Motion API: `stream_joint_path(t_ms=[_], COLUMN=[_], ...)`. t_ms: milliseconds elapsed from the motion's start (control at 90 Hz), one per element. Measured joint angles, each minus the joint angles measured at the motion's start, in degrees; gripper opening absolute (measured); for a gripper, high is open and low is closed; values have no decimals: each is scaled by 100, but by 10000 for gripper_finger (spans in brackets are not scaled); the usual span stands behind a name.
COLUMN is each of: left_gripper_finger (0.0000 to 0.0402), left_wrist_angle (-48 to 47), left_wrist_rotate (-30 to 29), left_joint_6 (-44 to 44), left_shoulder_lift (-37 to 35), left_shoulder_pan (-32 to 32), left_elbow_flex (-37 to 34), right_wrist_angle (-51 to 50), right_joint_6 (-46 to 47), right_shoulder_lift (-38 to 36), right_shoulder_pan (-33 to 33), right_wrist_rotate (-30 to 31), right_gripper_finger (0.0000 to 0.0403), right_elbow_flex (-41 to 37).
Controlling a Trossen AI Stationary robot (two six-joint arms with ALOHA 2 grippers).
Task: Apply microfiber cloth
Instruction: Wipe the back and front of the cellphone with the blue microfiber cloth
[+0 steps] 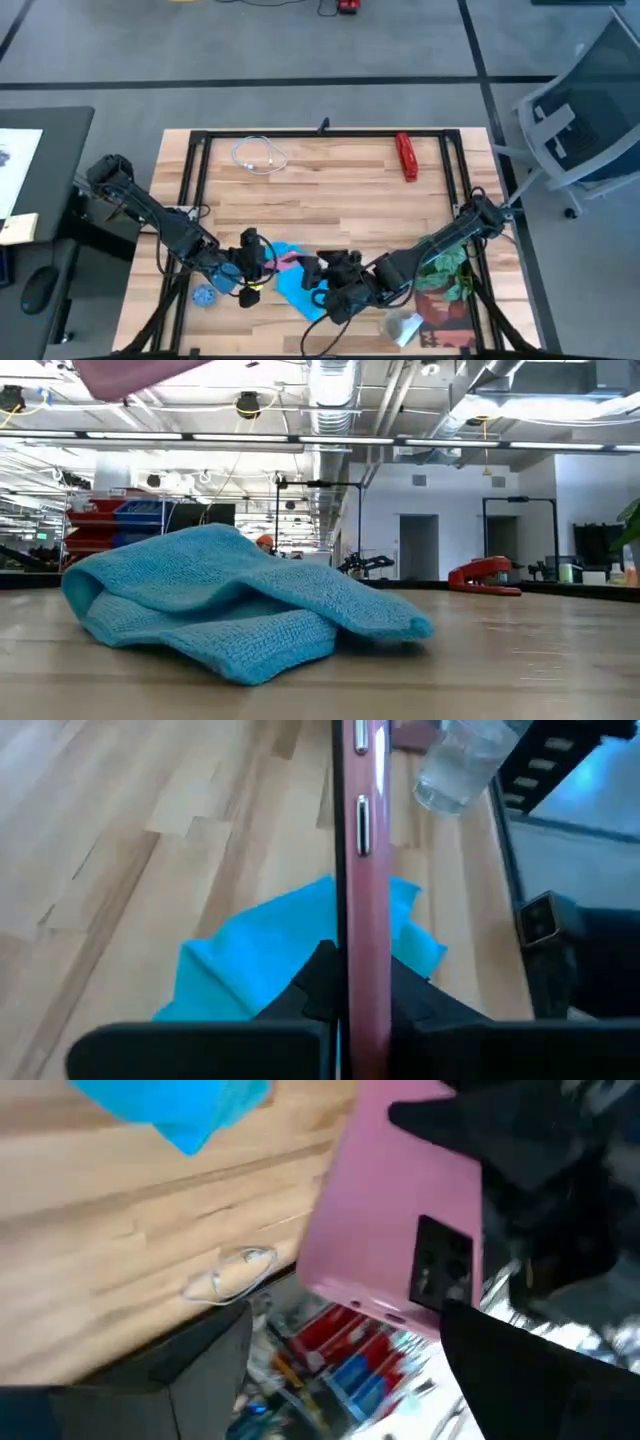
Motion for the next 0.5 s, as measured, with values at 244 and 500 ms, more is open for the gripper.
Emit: stream_joint_path(t_ms=[244,500], left_gripper_finger=[7,7], left_wrist_angle=[-34,-19], left_wrist_rotate=[54,677], left_joint_6=[1,110], left_shoulder_lift=[-9,-7], left_shoulder_pan=[35,223], left_elbow_flex=[2,2], right_wrist_angle=[549,1621], right_joint_6=[-666,-1339], right_shoulder_lift=[91,494], right_shoulder_pan=[-172,-382], right_wrist_rotate=[-389,-756], right_gripper_finger=[302,301], right_elbow_flex=[2,0])
